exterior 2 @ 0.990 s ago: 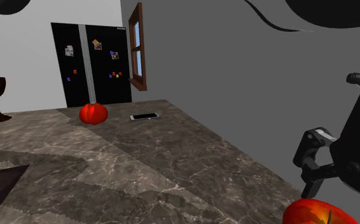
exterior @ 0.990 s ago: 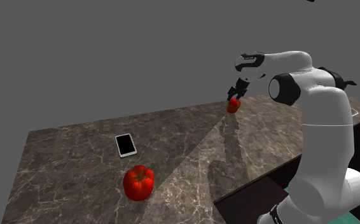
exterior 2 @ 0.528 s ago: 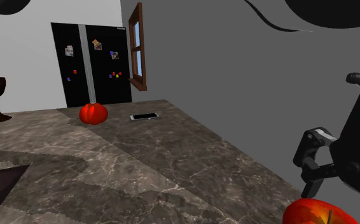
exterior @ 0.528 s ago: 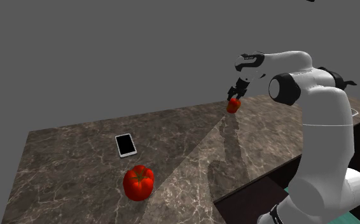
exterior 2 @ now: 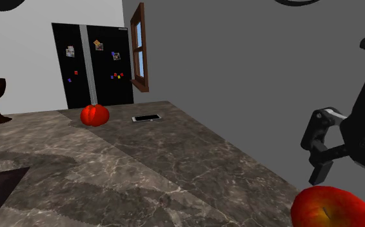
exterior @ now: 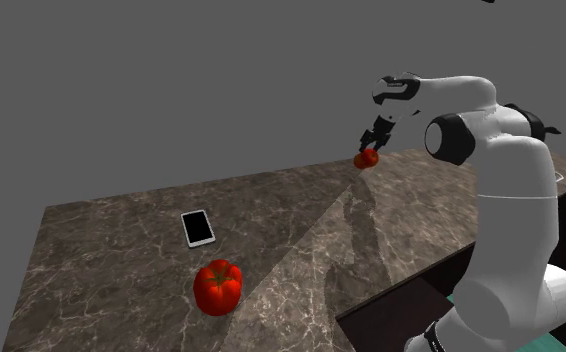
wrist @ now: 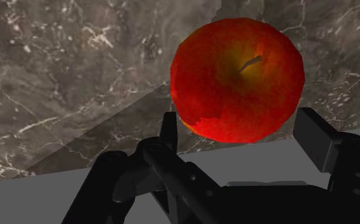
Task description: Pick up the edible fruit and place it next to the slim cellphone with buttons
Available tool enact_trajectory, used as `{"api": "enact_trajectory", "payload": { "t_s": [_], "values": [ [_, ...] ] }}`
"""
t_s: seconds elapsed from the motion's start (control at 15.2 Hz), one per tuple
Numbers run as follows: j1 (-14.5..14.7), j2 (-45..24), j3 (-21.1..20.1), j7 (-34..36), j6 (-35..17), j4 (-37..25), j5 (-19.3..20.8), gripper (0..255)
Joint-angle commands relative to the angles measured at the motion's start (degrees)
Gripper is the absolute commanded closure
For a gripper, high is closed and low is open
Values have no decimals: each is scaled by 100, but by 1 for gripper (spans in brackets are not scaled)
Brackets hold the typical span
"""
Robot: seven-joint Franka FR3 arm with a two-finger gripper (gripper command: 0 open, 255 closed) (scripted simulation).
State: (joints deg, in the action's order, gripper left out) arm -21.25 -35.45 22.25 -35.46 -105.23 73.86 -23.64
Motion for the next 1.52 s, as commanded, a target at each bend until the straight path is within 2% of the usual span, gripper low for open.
{"api": "enact_trajectory", "payload": {
  "t_s": [0.0,0.86,1.45],
  "values": [
    [-20,27,11,28,145,-122,19,255],
    [-179,23,32,260,1115,-1143,75,255],
    [-429,-246,-11,461,1972,-2315,16,255]
  ]
}}
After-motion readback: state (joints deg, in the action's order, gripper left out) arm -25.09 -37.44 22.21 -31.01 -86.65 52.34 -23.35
